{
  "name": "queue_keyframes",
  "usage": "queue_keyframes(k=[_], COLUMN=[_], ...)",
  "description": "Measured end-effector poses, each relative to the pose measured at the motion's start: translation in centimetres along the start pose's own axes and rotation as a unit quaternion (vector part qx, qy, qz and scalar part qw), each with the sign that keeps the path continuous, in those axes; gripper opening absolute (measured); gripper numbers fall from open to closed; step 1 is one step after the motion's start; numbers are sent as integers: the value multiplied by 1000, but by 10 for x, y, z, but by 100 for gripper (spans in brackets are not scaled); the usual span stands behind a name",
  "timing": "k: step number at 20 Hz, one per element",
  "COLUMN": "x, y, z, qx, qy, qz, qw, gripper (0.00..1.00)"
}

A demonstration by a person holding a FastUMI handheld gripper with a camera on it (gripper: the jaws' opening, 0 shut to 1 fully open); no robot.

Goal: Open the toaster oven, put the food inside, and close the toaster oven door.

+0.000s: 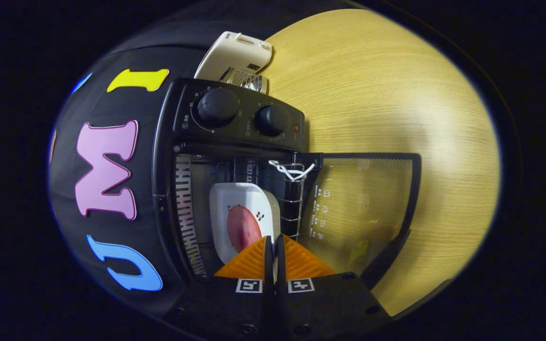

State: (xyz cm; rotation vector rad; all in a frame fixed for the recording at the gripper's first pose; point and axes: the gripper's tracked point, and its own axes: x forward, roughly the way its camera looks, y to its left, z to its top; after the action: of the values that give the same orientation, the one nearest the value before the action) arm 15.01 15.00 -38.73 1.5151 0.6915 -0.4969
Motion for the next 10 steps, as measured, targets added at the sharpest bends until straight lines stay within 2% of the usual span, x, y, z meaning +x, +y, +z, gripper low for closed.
queue_keyframes(k=[5,8,10], x=[27,35,34], y=[11,21,24], z=[-7,-8,-19], qx=[17,39,57], qy=[-8,7,31], qz=[0,27,40], qw=[1000,999,997], gripper=[5,6,13])
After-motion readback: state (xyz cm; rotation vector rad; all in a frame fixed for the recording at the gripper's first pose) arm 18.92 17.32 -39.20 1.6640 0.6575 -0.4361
